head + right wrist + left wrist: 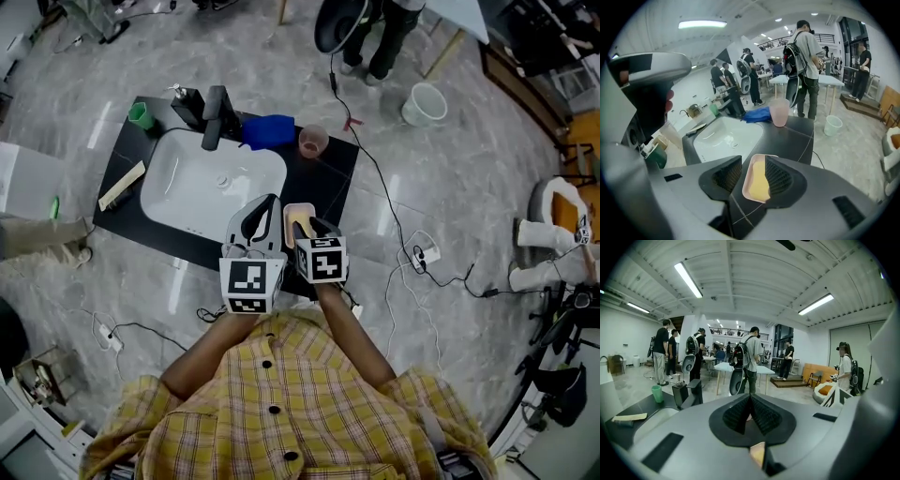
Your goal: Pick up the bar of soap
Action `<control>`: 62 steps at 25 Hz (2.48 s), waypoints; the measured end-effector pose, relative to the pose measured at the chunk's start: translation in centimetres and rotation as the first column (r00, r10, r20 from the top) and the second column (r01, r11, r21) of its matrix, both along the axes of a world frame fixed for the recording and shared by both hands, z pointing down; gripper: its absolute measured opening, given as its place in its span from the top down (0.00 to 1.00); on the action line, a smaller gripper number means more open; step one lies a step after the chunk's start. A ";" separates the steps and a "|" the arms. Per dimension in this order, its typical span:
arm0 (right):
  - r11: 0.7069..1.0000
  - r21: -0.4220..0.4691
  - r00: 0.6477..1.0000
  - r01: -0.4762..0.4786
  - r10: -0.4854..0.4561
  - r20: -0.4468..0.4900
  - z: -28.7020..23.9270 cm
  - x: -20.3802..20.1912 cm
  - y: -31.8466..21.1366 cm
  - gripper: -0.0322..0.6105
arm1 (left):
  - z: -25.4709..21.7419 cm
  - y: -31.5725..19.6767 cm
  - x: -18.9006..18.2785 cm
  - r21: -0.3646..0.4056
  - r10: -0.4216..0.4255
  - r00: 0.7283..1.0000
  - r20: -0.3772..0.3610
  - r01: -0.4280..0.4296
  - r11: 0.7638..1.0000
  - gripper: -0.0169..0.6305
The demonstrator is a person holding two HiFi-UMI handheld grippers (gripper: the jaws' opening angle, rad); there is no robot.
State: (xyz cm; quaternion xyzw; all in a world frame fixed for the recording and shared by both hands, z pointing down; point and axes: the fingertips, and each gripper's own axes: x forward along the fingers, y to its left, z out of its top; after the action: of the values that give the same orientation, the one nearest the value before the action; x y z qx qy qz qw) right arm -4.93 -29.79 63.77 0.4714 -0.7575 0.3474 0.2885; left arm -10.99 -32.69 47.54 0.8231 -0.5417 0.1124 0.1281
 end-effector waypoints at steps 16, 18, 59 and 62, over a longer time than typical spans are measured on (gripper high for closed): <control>0.975 -0.221 0.998 -0.015 0.001 -0.066 8.3 0.1 -0.5 0.61 | 3.1 -3.6 -0.1 -0.091 0.047 0.999 -0.016 -0.048 0.995 0.96; 0.972 -0.233 0.996 -0.023 0.003 -0.085 8.4 0.1 -0.6 0.61 | 3.4 -3.8 -0.2 -0.098 0.048 0.999 -0.015 -0.050 0.994 0.96; 0.978 -0.175 0.982 -0.113 0.083 -0.171 7.2 0.4 -1.9 0.61 | 4.1 -4.5 -1.0 -0.112 0.069 0.998 -0.014 -0.070 0.991 0.96; 0.984 -0.139 0.984 -0.113 0.091 -0.154 6.6 0.4 -1.4 0.62 | 4.0 -3.9 -0.9 -0.103 0.066 0.998 -0.009 -0.067 0.992 0.96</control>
State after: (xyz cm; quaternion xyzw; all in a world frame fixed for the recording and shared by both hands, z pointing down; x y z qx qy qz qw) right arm -4.57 -31.22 70.39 0.5114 -0.6813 0.3813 0.3592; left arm -11.87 -36.63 51.53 0.8333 -0.5070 0.1424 0.1682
